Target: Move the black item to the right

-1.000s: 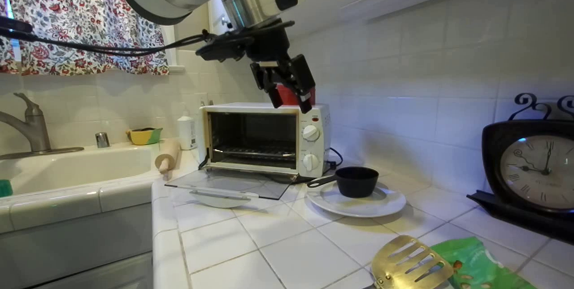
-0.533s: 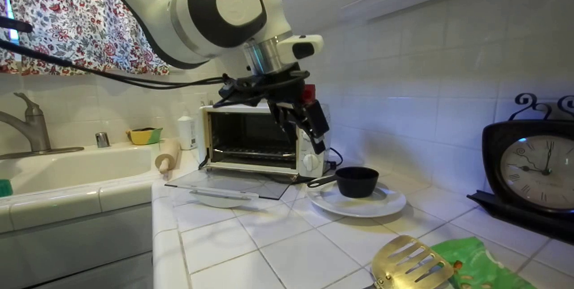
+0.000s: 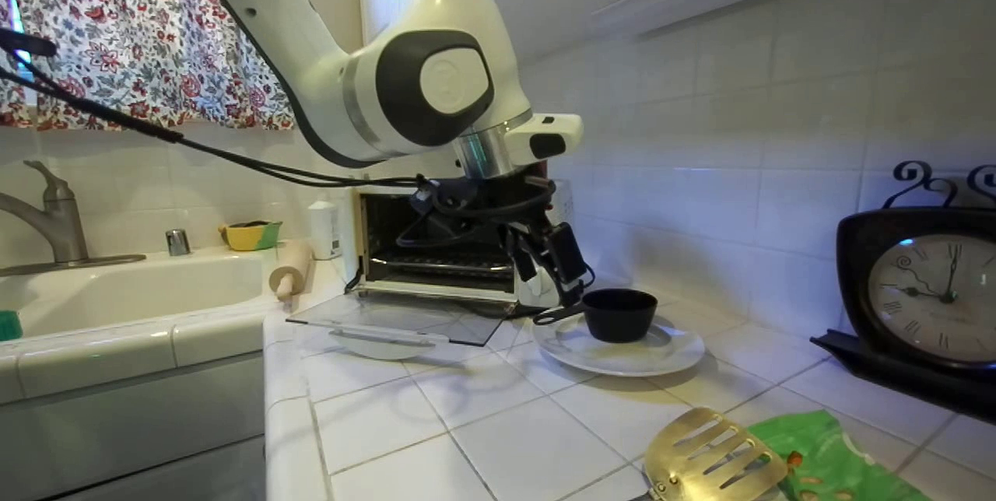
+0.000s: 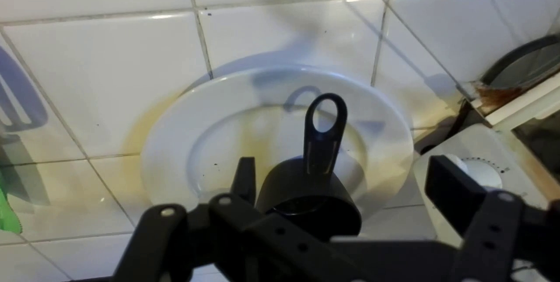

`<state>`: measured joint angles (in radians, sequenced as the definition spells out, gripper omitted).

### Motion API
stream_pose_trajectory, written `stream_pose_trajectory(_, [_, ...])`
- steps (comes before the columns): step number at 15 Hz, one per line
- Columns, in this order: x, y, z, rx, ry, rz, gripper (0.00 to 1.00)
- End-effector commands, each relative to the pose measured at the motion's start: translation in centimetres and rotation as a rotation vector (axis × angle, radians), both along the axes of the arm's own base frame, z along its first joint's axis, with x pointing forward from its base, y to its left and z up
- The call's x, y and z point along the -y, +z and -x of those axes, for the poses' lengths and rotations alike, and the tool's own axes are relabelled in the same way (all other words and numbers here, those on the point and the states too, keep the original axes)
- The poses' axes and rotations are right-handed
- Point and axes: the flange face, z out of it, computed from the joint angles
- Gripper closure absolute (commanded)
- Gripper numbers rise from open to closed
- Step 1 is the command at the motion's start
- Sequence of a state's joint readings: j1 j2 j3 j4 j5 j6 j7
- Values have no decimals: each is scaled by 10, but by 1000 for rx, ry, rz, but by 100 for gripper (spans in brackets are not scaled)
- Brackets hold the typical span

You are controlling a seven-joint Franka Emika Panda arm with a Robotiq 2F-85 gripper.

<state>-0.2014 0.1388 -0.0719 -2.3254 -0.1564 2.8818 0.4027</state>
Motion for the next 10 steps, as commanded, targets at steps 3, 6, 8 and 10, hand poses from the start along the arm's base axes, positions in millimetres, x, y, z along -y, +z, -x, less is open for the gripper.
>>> stream_pose_trajectory(3, [9,-18,-17,14,-51,-3,0])
stream_pose_trajectory(6, [12,-24,-20,9,-67,-7,0])
stream_pose_trajectory(8, [13,-27,-22,6,-70,-8,28])
stream_pose_trajectory(10, [14,-29,-24,3,-67,-9,43])
